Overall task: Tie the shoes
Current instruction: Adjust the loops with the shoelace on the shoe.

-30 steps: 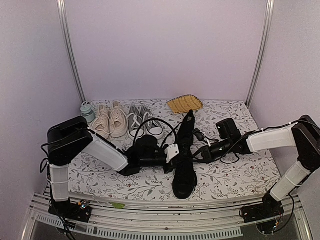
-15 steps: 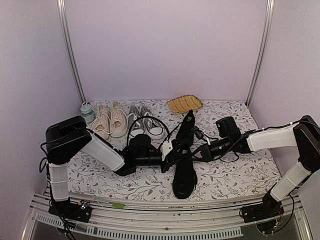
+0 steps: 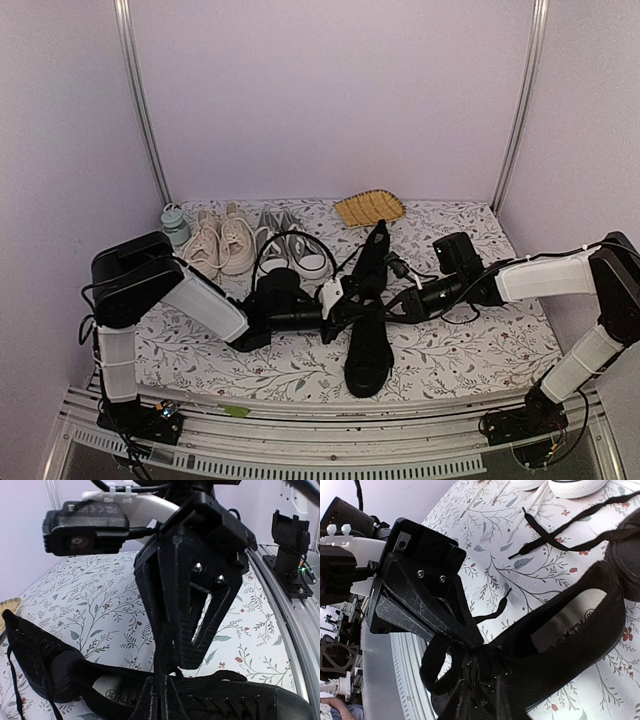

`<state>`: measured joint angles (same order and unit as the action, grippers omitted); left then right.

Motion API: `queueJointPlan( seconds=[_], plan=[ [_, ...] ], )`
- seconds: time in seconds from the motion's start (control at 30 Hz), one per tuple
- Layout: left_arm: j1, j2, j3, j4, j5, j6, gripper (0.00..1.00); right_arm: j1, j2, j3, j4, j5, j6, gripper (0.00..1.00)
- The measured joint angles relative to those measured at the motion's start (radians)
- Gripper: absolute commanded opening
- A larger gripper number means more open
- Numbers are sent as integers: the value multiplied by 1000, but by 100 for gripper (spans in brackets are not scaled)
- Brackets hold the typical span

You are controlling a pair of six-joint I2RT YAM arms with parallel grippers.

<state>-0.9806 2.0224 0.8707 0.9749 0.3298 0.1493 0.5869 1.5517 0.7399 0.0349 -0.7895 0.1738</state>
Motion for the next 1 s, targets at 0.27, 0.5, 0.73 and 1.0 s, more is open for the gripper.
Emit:
queueJointPlan(
  seconds=[0.27, 0.5, 0.73, 1.0],
  plan=[
    [8, 13, -1, 21, -2, -6, 0, -29, -36, -2, -37, 21, -14, 34],
    [9, 15, -2, 38, 10, -21, 0, -31, 38, 11, -11, -7, -13, 34],
    [11, 16, -2, 39, 22, -30, 0, -31, 65, 13, 59, -64, 7, 33],
    [14, 31, -2, 45, 25, -36, 0, -31, 89, 14, 103, -96, 21, 16]
  ],
)
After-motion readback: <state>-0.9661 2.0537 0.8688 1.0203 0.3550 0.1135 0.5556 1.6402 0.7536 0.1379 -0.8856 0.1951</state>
